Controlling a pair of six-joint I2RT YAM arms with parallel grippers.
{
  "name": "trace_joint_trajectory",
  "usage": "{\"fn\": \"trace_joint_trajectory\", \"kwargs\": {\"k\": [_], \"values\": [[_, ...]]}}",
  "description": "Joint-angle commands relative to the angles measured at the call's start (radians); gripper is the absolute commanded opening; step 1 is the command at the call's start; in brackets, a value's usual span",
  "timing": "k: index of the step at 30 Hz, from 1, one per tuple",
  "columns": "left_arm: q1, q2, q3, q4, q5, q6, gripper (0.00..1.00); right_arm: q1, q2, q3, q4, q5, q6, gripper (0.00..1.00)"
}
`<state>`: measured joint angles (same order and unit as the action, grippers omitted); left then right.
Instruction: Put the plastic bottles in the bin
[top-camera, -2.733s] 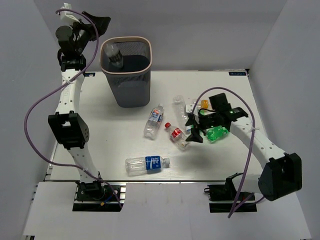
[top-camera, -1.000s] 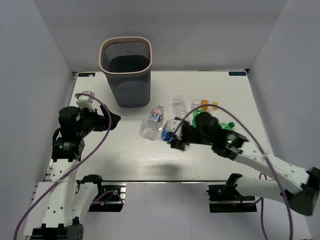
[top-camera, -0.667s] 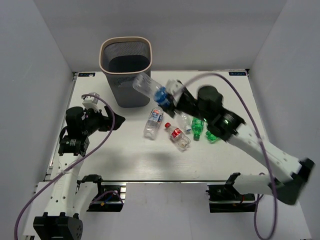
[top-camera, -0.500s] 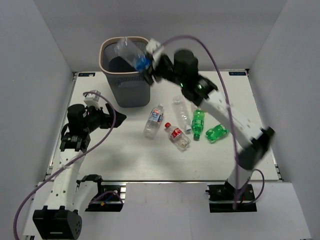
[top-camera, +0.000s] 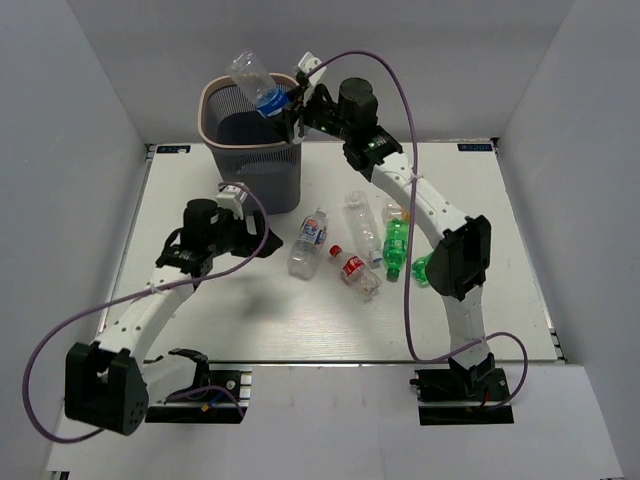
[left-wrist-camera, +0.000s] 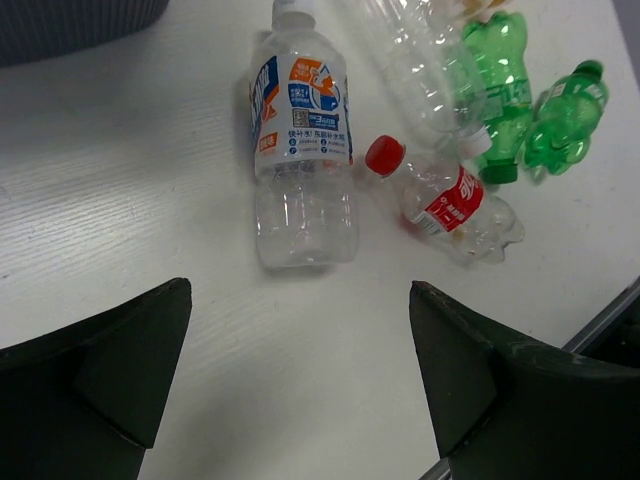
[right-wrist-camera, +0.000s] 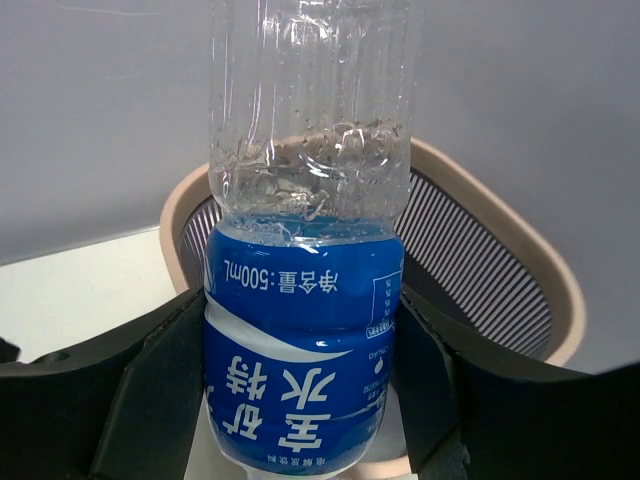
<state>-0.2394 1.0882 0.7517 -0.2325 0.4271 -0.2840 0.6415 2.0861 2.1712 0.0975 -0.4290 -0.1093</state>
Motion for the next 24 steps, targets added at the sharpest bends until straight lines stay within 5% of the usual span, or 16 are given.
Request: {"fn": "trace_joint_trajectory", "kwargs": {"k": [1, 14, 24], "values": [[-0.055, 0.041, 0.075, 0.028, -0.089, 0.059, 0.99, -0.026, 0.008, -0.001, 0.23, -0.051, 0.103, 0.2], [-0.164, 0.082, 0.071, 0.038, -0.155, 0.072, 0.99, -0.036, 0.106, 0.062, 0.473, -0.051, 0.27, 0.22], [-0.296, 0.154, 0.15, -0.048, -0.269, 0.072, 0.99, -0.042, 0.334, 0.225, 0.533, 0.068, 0.25, 0.36]]}}
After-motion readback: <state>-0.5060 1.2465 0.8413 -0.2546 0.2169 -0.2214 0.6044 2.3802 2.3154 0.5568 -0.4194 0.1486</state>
